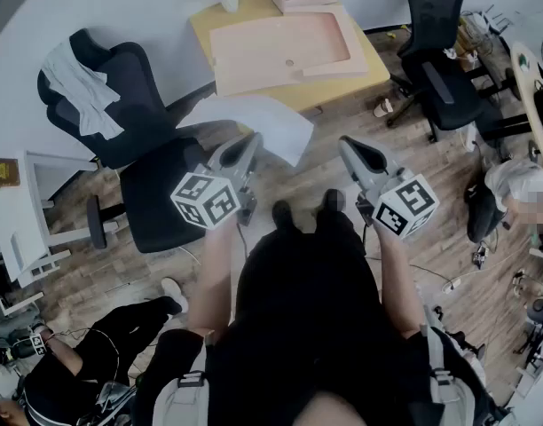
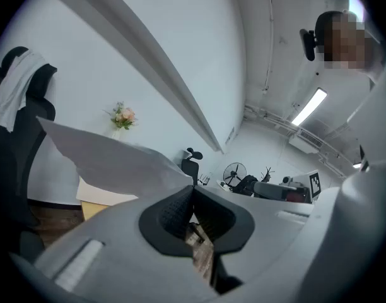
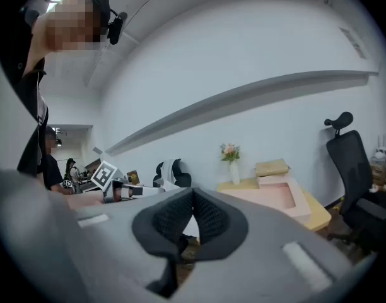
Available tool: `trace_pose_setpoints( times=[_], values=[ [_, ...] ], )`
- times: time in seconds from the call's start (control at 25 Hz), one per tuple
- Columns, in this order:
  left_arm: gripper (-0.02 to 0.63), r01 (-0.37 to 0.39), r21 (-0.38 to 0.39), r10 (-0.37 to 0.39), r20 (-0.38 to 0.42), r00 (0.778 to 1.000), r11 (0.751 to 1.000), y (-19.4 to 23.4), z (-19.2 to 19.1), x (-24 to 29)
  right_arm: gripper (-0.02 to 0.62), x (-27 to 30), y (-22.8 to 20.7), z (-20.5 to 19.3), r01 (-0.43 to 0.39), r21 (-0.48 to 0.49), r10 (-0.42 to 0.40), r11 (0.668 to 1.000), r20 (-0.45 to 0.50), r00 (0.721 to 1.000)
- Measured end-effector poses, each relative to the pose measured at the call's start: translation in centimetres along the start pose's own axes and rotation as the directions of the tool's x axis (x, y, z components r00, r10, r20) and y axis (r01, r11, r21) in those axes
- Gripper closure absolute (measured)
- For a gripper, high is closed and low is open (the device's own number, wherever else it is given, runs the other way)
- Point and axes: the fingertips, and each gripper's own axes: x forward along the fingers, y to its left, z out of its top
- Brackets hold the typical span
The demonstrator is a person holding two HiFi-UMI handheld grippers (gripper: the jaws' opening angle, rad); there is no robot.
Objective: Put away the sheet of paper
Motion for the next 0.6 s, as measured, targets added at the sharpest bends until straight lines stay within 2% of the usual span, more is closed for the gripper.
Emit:
trace_pose_setpoints(
  times=[0.36,0.6],
  values=[
    [0.597,0.02,0.006,-0.02,-0.018,1.0,1.0,-0.6,-0.4,1.0,0.594,-0.5,0.3,-0.4,-0.002,-0.019,0.001,1.0,-0.009,1.0],
    [0.597,0.028,-0.015,-0.028,-0.033,0.999,1.0,-1.1,-1.7,2.1,0.592,-1.8,-0.7,-1.0,-0.004,0.074,0.003,0.997,0.027,1.0]
  ],
)
